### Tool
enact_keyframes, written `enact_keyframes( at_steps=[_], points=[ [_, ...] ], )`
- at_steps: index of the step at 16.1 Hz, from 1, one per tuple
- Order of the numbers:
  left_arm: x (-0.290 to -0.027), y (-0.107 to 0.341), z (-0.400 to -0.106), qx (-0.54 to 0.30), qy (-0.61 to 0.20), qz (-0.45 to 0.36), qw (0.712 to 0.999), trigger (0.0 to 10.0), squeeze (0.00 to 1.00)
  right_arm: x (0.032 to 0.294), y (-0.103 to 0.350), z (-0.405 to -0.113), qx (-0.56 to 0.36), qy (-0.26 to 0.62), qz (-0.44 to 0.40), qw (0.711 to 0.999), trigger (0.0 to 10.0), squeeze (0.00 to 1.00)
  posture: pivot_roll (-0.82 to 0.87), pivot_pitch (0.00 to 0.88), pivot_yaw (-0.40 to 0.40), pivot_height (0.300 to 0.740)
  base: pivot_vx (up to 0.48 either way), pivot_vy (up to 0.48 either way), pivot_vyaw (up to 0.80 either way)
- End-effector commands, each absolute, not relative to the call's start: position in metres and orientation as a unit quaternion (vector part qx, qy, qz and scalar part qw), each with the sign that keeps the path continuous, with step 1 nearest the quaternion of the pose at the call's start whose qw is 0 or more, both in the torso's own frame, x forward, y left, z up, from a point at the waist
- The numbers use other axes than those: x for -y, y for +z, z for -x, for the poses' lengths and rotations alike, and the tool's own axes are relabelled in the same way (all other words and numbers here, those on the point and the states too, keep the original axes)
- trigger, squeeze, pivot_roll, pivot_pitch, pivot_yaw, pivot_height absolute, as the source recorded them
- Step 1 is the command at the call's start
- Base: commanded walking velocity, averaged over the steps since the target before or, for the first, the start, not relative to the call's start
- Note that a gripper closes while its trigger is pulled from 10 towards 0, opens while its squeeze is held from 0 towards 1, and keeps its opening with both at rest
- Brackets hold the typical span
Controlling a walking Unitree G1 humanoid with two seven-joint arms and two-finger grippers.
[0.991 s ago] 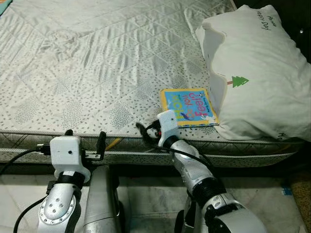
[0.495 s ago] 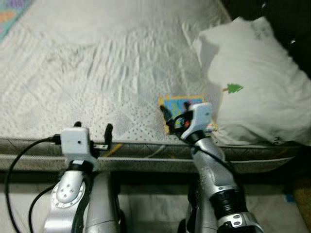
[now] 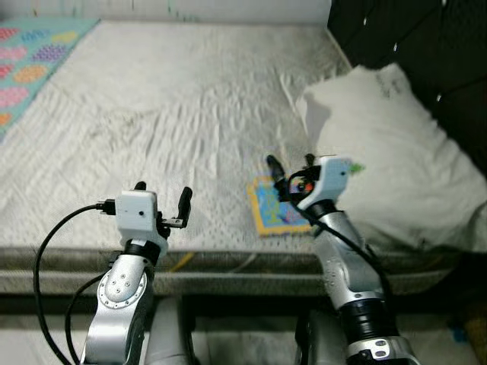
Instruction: Clean up the room
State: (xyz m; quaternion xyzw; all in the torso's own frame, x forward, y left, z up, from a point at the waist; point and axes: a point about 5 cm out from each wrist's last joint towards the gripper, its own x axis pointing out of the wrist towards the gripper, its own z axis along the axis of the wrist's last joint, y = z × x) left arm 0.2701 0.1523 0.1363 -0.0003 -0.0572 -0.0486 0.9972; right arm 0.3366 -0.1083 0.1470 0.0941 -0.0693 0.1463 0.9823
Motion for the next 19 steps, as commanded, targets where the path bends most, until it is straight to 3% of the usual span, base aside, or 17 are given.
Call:
enact_keyframes(
  at_steps=[1, 5, 9, 15, 19],
  points=[
    [-0.15, 0.135, -0.273, 0.06, -0.053, 0.0, 0.997, 10.0, 0.0, 0.112, 0.149, -0.336, 0.073, 0.138, -0.1, 0.983, 10.0, 0.0, 0.04, 0.0, 0.003, 0.663, 0.0, 0.0, 0.0],
    [-0.147, 0.132, -0.282, 0.069, -0.056, -0.003, 0.996, 10.0, 0.0, 0.124, 0.143, -0.337, 0.066, 0.112, -0.095, 0.987, 10.0, 0.0, 0.05, 0.0, -0.003, 0.698, 0.0, 0.0, 0.0],
    [-0.164, 0.121, -0.282, 0.06, -0.02, -0.02, 0.998, 10.0, 0.0, 0.136, 0.138, -0.337, 0.061, 0.085, -0.082, 0.991, 10.0, 0.0, 0.06, 0.0, -0.001, 0.738, 0.0, 0.0, 0.0],
    [-0.194, 0.083, -0.254, 0.001, 0.054, -0.041, 0.998, 10.0, 0.0, 0.173, 0.101, -0.305, 0.011, 0.026, -0.038, 0.999, 10.0, 0.0, 0.03, 0.0, -0.003, 0.74, 0.0, 0.0, 0.0],
    [-0.194, 0.079, -0.251, 0.0, 0.056, -0.042, 0.998, 10.0, 0.0, 0.18, 0.094, -0.298, -0.001, 0.012, -0.023, 1.0, 10.0, 0.0, 0.03, 0.0, -0.001, 0.74, 0.0, 0.0, 0.0]
  ],
)
